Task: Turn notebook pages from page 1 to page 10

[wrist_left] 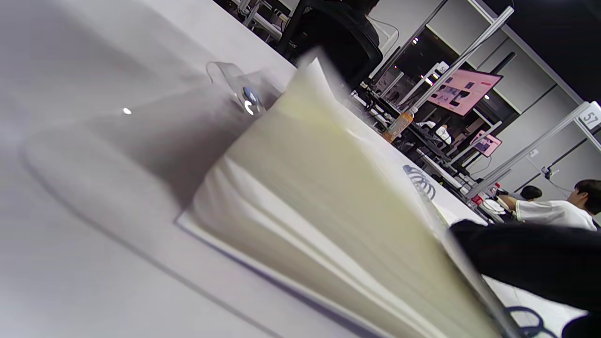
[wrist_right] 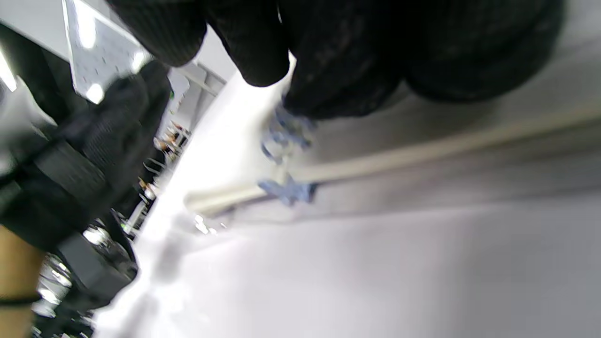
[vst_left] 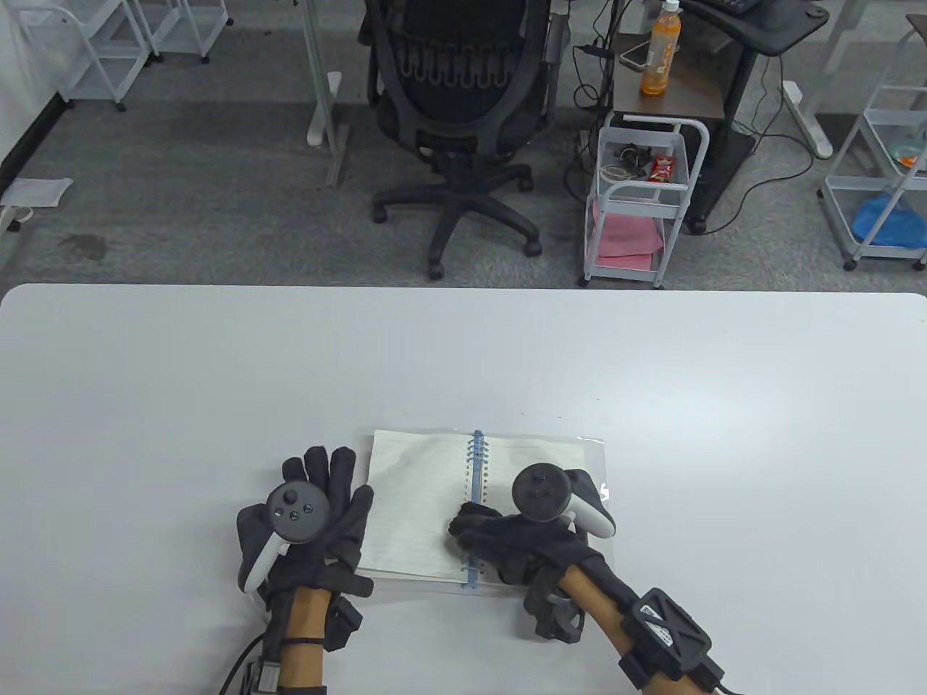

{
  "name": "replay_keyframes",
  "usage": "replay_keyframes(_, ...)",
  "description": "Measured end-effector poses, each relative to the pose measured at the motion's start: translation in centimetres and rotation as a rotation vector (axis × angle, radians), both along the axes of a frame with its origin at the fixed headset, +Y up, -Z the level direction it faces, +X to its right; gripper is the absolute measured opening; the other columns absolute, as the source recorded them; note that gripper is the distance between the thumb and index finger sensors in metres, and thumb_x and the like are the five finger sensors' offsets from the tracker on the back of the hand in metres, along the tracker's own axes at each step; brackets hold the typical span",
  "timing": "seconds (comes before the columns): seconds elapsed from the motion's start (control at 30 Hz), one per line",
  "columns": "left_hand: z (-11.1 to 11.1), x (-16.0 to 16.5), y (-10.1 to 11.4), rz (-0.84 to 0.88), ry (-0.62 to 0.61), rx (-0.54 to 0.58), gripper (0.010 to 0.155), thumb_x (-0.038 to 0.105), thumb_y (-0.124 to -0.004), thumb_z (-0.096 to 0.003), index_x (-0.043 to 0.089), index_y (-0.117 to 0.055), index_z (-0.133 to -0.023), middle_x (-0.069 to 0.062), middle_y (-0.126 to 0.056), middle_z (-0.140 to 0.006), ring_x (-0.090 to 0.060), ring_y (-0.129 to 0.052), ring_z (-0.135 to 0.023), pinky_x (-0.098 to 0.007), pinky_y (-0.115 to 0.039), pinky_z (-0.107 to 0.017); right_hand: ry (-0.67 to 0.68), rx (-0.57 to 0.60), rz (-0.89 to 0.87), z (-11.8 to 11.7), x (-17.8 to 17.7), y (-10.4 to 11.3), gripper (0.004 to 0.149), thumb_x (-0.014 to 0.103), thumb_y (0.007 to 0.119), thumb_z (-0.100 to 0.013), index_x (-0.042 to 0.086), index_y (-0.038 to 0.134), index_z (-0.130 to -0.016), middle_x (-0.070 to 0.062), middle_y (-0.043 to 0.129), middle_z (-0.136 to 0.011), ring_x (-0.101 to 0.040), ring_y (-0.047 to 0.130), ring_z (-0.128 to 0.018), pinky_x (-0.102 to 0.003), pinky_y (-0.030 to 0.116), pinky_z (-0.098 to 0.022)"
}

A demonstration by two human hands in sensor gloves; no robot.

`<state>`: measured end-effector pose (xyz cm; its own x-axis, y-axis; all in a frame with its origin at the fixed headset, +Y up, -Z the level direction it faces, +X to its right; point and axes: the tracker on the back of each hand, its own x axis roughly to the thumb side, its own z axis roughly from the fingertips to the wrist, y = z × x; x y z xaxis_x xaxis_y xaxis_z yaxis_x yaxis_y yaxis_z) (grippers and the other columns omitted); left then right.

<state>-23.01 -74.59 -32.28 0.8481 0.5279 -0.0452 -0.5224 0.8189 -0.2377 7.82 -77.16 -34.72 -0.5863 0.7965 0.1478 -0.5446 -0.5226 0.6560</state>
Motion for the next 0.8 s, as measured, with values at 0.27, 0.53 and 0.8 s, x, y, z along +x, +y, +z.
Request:
replay_keyframes(0.27, -0.2, 0.9, -0.5, -0.018, -0.035, -0.023, 0.069, 0.063, -0.043, -0.0614, 0.039, -0.015, -0.12, -0.001, 0.003, -0.121, -0.027, 0.015, -0.108, -0.054, 0.004, -0.068, -0.327, 0.143, 0.294, -2.7, 6.4, 0.0, 0.053, 0.047, 0.061, -0.062, 0.017, 0.064, -0.106, -0.016, 0.052, -0.115, -0.019, 0.089, -0.031, -0.041, 0.082, -0.023)
replay_keyframes(0.53, -0.2, 1.2, -0.8, -0.043, -0.04, -0.04, 0.069, 0.063, -0.043, -0.0614, 0.039, -0.015, -0.12, -0.001, 0.002, -0.121, -0.027, 0.015, -0.108, -0.054, 0.004, -0.068, -0.541, 0.111, 0.475, -4.3, 10.6, -1.6, 0.06, 0.049, 0.069, -0.058, 0.03, 0.043, -0.109, -0.005, 0.036, -0.116, 0.0, 0.082, -0.017, -0.027, 0.079, -0.017)
replay_keyframes(0.8, -0.3, 1.3, -0.9, -0.048, -0.051, -0.036, 0.069, 0.063, -0.043, -0.0615, 0.039, -0.015, -0.12, -0.002, 0.002, -0.121, -0.027, 0.015, -0.108, -0.054, 0.004, -0.068, -0.561, 0.136, 0.516, -4.3, 10.3, -1.3, 0.058, 0.05, 0.071, -0.058, 0.032, 0.049, -0.108, -0.01, 0.035, -0.115, -0.009, 0.082, -0.019, -0.03, 0.079, -0.019)
